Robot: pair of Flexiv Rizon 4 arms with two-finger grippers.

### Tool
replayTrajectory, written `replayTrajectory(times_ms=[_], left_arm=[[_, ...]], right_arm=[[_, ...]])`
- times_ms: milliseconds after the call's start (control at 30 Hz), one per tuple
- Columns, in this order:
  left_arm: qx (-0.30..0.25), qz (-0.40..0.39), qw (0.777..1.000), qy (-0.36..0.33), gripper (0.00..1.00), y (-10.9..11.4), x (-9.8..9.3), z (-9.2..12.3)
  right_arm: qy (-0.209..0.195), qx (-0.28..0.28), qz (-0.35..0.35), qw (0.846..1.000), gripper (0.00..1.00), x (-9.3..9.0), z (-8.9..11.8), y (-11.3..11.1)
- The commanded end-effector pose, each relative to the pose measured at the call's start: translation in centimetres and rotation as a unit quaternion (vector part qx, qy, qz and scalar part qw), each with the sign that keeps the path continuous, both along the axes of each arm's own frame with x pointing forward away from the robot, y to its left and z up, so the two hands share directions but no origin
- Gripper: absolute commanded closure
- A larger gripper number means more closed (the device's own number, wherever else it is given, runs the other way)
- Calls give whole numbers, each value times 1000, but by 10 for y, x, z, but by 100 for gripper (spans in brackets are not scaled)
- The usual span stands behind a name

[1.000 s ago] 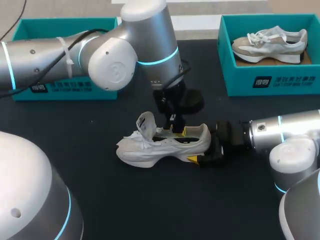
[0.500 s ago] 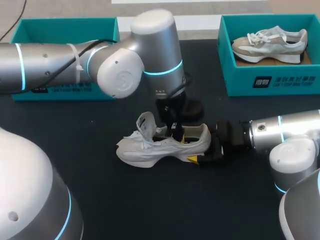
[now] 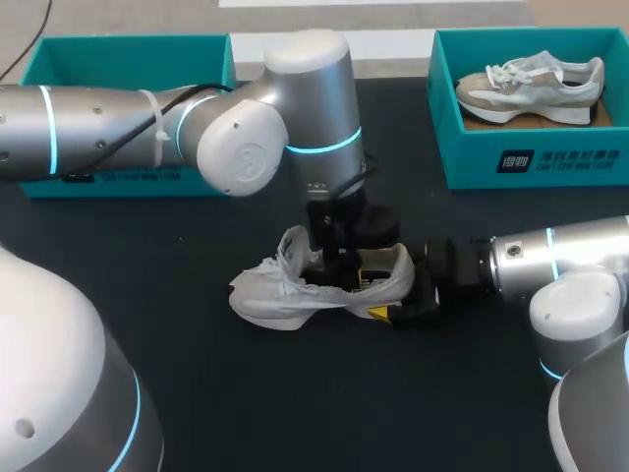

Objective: Take the shoe out of the shoebox, open the shoe tongue, remove and reinsert the insole, then place the shoe into the shoebox

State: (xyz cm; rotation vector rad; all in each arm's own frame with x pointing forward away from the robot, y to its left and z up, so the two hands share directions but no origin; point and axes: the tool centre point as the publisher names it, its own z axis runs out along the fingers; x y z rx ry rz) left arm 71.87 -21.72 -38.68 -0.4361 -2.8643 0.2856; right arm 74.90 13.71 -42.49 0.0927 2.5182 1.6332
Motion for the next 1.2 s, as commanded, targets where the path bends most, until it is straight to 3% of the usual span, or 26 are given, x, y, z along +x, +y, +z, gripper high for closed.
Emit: replayTrajectory(times_ms=[33, 267, 400, 500, 567, 600, 700, 1200], left_arm=[[0, -5, 1000, -10, 61, -6, -3, -12], [-2, 9, 999, -37, 51, -7, 0, -29], [-5, 17, 998, -57, 53, -9, 6, -38], [-7, 21, 997, -72, 63, -11, 10, -44], [-5, 28, 996, -85, 91, -12, 12, -48], [-6, 31, 995, -90, 100, -12, 13, -50], [-1, 43, 994, -105, 100, -10, 17, -51], [-9, 76, 993, -94, 100, 12, 24, -11]], right_arm=[[0, -2, -1, 1000, 100, 1, -3, 2], [0, -2, -1, 1000, 100, 1, -3, 2], [0, -2, -1, 1000, 100, 1, -3, 2], [0, -2, -1, 1000, 100, 1, -3, 2], [0, -2, -1, 1000, 100, 1, -3, 2], [0, -2, -1, 1000, 100, 1, -3, 2], [0, -2, -1, 1000, 100, 1, -3, 2], [0, -2, -1, 1000, 100, 1, -3, 2]])
